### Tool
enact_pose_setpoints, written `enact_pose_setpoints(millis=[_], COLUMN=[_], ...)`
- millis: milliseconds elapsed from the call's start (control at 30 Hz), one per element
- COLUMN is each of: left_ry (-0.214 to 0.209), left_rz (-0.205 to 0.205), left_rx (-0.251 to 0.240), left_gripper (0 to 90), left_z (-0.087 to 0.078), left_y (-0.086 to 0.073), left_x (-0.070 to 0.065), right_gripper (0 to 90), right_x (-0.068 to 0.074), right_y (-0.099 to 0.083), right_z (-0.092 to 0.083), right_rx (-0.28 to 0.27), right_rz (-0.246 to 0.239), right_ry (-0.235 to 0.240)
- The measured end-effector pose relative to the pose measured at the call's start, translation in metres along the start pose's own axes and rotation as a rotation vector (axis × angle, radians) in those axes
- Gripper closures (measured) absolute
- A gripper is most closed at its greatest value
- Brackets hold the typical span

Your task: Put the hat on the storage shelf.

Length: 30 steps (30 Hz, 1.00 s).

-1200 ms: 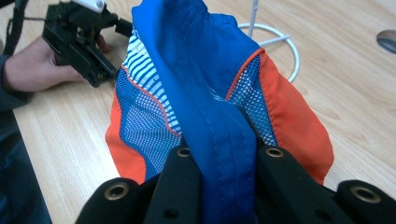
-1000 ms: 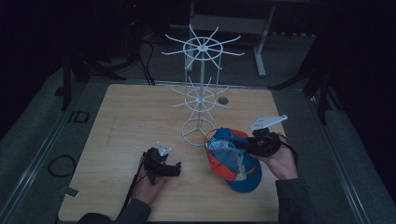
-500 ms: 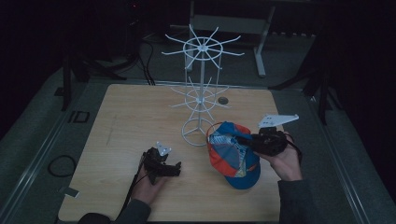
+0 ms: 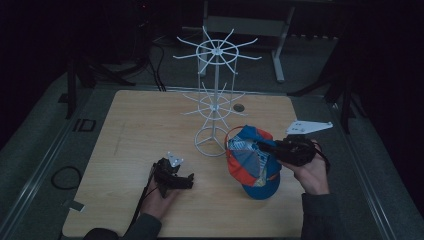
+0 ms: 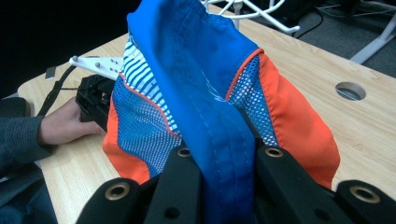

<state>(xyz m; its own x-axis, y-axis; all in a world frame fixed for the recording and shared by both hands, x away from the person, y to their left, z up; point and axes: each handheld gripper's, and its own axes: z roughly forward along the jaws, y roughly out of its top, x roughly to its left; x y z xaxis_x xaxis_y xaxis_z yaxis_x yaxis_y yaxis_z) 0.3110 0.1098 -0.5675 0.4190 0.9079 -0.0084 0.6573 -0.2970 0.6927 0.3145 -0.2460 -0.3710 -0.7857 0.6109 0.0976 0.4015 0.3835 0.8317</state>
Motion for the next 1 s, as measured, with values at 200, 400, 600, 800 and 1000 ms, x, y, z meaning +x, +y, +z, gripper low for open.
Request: enact_pose_setpoints(millis=[200,400,600,800,1000], left_ry=[0.000,0.000,0.000,0.000,0.000], left_rz=[0.000,0.000,-0.001,0.000,-0.001], left_rx=[0.000,0.000,0.000,0.000,-0.001], left_gripper=[2.6,2.6,2.6,2.6,2.6], left_z=[0.000,0.000,0.000,0.000,0.000], left_y=[0.000,0.000,0.000,0.000,0.000], left_x=[0.000,0.000,0.000,0.000,0.000], right_gripper=[84.5,84.5,84.6,84.5,84.5], right_x=[-0.001,-0.001,-0.004,-0.003,-0.001], right_y=[0.001,0.005,0.009,0.018,0.020], right_z=[-0.008,-0.016,-0.028,-0.037,-0.040], right_rx=[-0.025,-0.051,-0.087,-0.109,-0.134], right_rz=[0.004,0.006,0.008,-0.005,-0.009], right_ry=[-0.005,-0.008,-0.019,-0.031,-0.033])
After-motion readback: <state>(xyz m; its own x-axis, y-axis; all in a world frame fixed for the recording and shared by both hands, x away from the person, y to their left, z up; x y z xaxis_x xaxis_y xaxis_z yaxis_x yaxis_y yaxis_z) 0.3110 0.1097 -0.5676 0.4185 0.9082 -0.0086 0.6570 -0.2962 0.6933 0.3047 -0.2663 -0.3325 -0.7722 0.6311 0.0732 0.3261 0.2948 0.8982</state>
